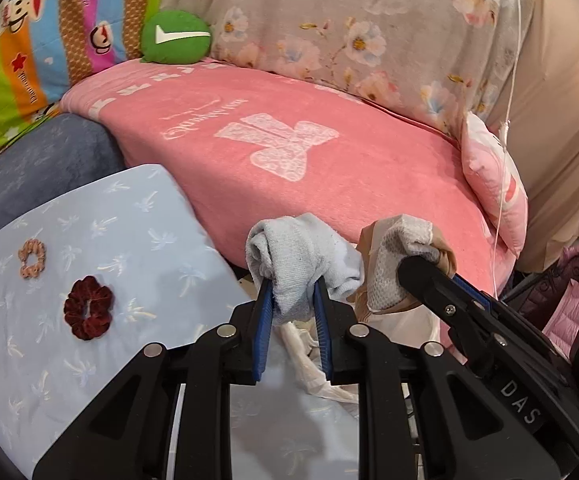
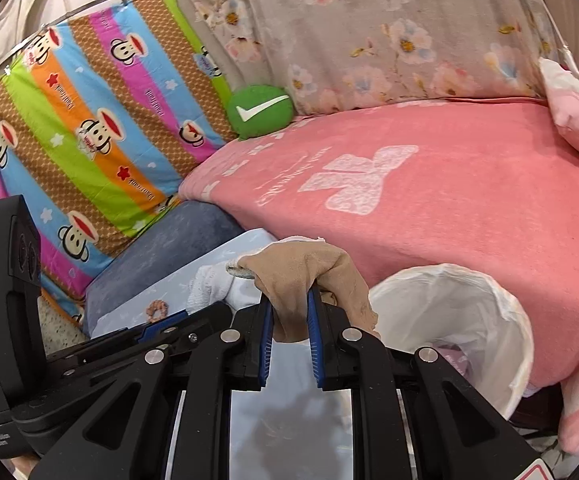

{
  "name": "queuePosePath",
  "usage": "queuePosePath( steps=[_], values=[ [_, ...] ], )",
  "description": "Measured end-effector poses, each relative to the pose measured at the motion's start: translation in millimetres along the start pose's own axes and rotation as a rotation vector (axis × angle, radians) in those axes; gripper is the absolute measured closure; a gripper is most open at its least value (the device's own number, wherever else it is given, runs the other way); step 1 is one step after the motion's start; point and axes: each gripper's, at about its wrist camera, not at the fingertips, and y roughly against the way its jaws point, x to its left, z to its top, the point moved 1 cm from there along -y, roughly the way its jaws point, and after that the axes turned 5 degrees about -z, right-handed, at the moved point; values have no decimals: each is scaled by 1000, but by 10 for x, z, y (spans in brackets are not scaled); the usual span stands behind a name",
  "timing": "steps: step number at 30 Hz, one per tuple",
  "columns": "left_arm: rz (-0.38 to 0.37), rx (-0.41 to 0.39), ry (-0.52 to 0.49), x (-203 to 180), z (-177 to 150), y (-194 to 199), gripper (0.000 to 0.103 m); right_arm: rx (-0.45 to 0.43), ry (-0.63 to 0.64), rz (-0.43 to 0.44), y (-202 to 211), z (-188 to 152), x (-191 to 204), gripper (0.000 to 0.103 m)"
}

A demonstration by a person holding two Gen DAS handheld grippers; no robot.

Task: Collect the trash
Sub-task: 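Lift both held items and carry them over the trash bin, then open both tools to drop the sock and stocking into the bin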

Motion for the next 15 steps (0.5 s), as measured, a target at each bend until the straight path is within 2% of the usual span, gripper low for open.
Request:
queuePosePath(
  steps=[9,15],
  values=[
    [-41,39,-71,-395,2,-201,83,-8,-57,-51,103,-6,-461,88],
    [-59,65,-87,-504,-10,-330,83,-4,-83,-68,121,-21,-627,87]
  ],
)
